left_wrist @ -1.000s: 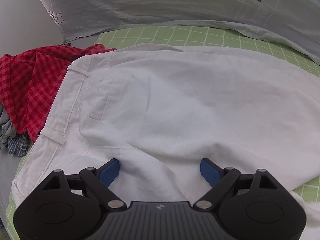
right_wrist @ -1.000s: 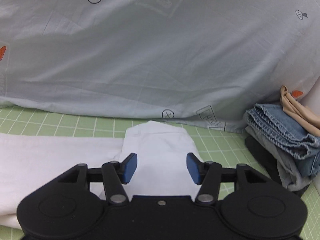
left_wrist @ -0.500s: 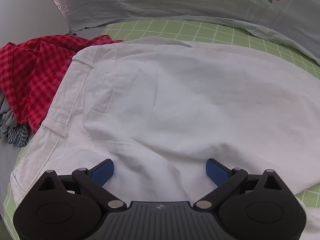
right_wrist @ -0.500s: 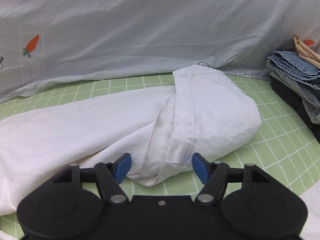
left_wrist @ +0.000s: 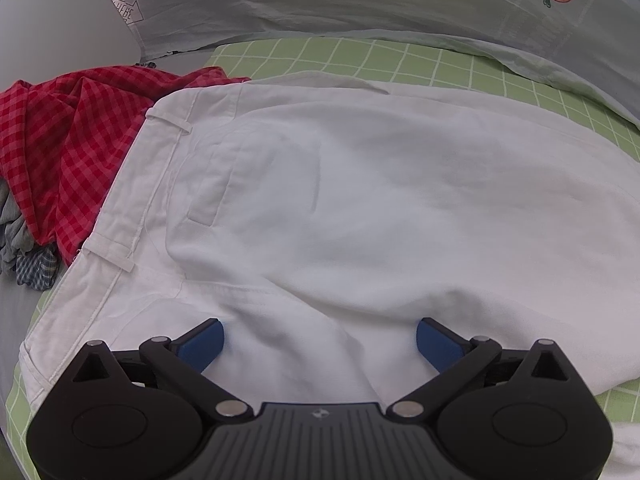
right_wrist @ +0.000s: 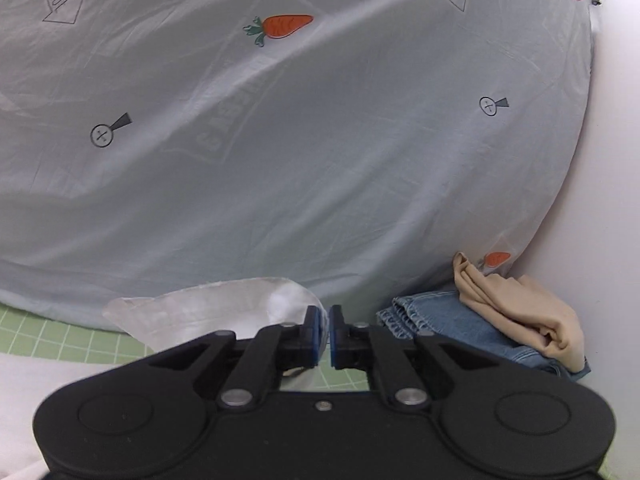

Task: Fold clothes
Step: 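Lay the trouser leg down beside the denim stack and open the right gripper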

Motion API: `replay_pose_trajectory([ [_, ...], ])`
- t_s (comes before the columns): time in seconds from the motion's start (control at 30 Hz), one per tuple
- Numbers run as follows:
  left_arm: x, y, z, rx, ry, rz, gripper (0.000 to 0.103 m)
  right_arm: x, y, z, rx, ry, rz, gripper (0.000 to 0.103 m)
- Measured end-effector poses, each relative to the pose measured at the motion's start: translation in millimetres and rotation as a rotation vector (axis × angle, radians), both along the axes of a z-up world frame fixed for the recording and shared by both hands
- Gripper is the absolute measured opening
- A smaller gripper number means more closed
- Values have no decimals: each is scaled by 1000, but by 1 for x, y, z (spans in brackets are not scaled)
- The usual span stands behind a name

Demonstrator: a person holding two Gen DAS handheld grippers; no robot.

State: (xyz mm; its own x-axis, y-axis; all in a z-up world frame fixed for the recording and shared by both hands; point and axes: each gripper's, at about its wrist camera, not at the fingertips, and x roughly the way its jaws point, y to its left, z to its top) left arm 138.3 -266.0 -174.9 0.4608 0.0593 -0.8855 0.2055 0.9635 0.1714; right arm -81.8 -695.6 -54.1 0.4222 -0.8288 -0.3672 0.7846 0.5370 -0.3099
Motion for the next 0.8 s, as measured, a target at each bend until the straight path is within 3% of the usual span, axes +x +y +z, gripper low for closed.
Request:
replay_pose_trajectory([
  [0.1, 0, 1, 0, 1, 0, 2, 103, 11, -26, -14, 14, 54, -38, 5],
  [0.17, 0, 1, 0, 3, 0, 2, 103, 12, -34, -29, 94, 63, -59, 23],
  [0.2, -1, 1, 0, 3, 0, 2, 103, 9, -34, -35, 141, 49, -73, 29],
  [0.27, -1, 0, 0, 5, -1, 4, 103, -5, -26, -42, 208, -9, -110, 50],
  [0.43, -1, -1, 0, 9, -2, 9, 103, -47, 20, -50, 268, -19, -138, 76],
  [0.63, -1, -1, 0, 13, 1, 20, 103, -73, 82, -59, 292, 75, 57, 85],
  [0.7, -1, -1, 0, 13, 1, 26, 103, -64, 89, -69, 270, 157, 90, 90],
  [0.8, 0, -1, 0, 11, 6, 26, 103, -47, 86, -88, 249, 289, 84, 85],
])
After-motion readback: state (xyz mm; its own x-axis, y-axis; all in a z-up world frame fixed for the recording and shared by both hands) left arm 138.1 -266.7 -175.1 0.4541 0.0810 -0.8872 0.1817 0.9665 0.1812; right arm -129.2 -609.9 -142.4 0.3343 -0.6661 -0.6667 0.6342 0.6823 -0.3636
